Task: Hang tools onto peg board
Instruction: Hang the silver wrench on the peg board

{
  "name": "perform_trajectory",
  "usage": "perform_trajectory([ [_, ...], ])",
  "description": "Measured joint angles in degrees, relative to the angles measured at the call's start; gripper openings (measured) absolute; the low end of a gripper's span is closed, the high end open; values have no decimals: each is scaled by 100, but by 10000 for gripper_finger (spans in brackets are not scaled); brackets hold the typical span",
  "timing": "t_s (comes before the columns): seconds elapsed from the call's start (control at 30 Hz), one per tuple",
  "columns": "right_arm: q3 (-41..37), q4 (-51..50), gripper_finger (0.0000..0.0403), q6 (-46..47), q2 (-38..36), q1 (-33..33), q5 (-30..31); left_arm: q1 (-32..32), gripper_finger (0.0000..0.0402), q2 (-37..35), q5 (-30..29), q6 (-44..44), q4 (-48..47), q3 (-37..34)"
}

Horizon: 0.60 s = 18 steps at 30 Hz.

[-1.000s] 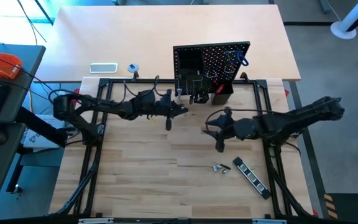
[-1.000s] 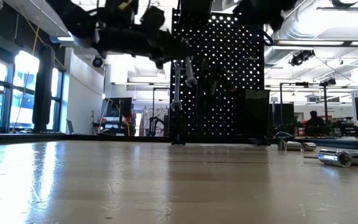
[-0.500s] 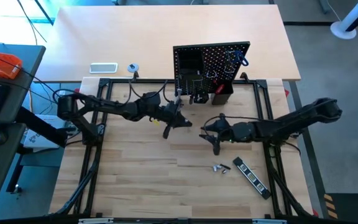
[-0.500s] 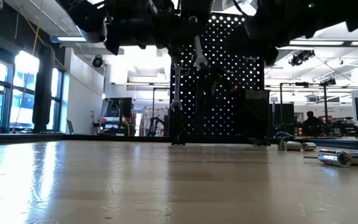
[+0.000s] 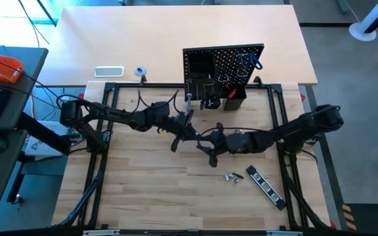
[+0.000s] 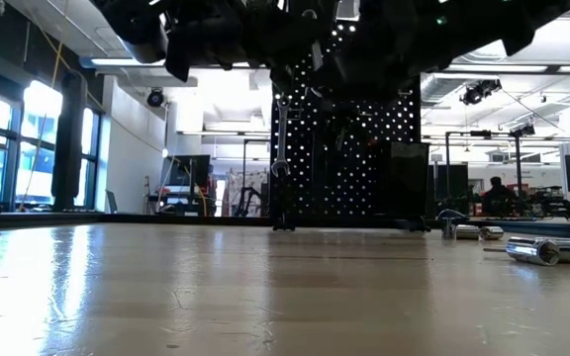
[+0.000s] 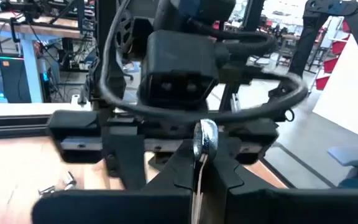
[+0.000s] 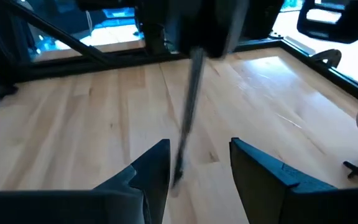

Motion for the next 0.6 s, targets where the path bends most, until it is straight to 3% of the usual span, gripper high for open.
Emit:
perform_trajectory([
  [0.17,161,-106,129,5,172,2,37,-33,0,0,-13,10,70,-2],
  [0.4,168,-162,15,46,224,9,19,-28,0,2,-41,78,143,-4],
  [0.6,166,41,9,-134,224,20,275,-27,7,-2,-116,91,244,-4],
])
